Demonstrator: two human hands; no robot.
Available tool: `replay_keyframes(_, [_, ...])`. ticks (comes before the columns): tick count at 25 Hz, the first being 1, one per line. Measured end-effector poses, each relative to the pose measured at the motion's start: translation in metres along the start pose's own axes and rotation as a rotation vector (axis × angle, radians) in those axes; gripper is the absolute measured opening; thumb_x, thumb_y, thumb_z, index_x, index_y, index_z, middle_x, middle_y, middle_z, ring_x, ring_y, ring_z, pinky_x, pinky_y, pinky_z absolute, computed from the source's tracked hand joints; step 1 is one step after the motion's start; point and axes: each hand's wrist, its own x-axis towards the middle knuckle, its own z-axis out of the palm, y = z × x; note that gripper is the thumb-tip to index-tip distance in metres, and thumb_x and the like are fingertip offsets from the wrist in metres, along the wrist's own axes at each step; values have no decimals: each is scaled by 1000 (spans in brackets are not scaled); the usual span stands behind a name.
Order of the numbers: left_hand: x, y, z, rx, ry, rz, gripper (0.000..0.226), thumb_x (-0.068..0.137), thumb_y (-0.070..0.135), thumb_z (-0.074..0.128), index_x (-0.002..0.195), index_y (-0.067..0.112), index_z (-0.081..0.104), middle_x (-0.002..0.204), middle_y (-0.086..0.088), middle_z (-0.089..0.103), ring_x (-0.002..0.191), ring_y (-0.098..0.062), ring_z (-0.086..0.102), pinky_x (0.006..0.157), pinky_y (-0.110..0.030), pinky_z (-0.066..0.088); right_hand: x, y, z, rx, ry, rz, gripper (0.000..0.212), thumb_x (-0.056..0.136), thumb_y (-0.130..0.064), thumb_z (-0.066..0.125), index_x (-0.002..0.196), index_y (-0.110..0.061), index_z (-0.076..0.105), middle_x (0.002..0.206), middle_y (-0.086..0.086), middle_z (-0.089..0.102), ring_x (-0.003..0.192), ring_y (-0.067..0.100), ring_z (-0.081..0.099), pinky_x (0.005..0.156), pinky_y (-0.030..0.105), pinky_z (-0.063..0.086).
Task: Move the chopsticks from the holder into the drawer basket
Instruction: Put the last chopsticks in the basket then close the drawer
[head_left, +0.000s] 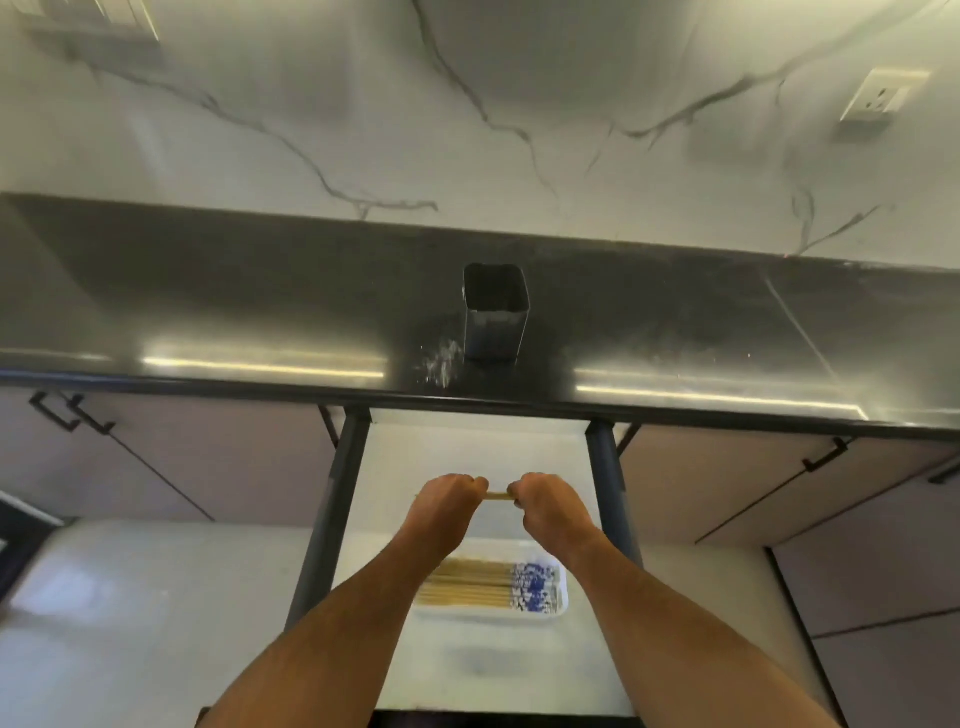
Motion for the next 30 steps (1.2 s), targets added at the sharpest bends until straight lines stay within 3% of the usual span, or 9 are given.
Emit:
replay_keyframes(3, [-19, 3, 37, 43, -98, 13, 16, 92, 3, 62, 103, 15, 66, 97, -6, 72, 86, -28, 69, 78, -38, 58, -18, -2, 36, 20, -89, -4, 21, 92, 0, 58, 103, -13, 70, 98, 8, 70, 88, 27, 68, 75, 32, 55])
replay_keyframes(9, [-40, 4, 85, 25, -224, -23, 22, 87, -2, 56, 101, 13, 65, 101, -7, 67, 94, -28, 66, 79, -38, 53, -31, -6, 89, 57, -193, 10, 17, 95, -13, 62, 110, -16, 70, 107, 7, 71, 94, 25, 70, 85, 33, 58])
replay_keyframes(14, [-42, 5, 114, -11, -239, -46, 30, 91, 3, 55, 118, 13, 62, 111, -6, 66, 102, -26, 65, 86, -35, 52, -32, -2, 112, 80, -202, 32, 20, 95, -13, 58, 111, -14, 70, 111, 7, 71, 102, 27, 68, 95, 38, 53])
replay_keyframes(18, [-43, -1, 125, -70, -245, -118, 33, 91, 4, 60, 122, 14, 63, 117, -5, 66, 106, -23, 64, 87, -30, 53, -29, 5, 127, 123, -225, 54, 20, 96, 0, 50, 104, 2, 68, 104, 22, 68, 98, 40, 65, 85, 41, 53])
replay_keyframes(23, [-41, -7, 132, -134, -206, -161, 34, 92, 2, 58, 124, 11, 63, 125, -8, 63, 113, -24, 62, 92, -33, 54, -25, 1, 129, 141, -136, 48, 21, 95, -11, 61, 115, -10, 69, 115, 9, 69, 104, 24, 66, 91, 36, 56])
replay_keyframes(30, [-43, -7, 140, -199, -135, -191, 48, 90, 8, 71, 135, 11, 56, 139, -4, 56, 127, -19, 53, 103, -29, 51, -21, -4, 134, 69, -120, 15, 27, 91, -8, 63, 117, -13, 69, 120, 7, 68, 109, 23, 64, 93, 33, 55])
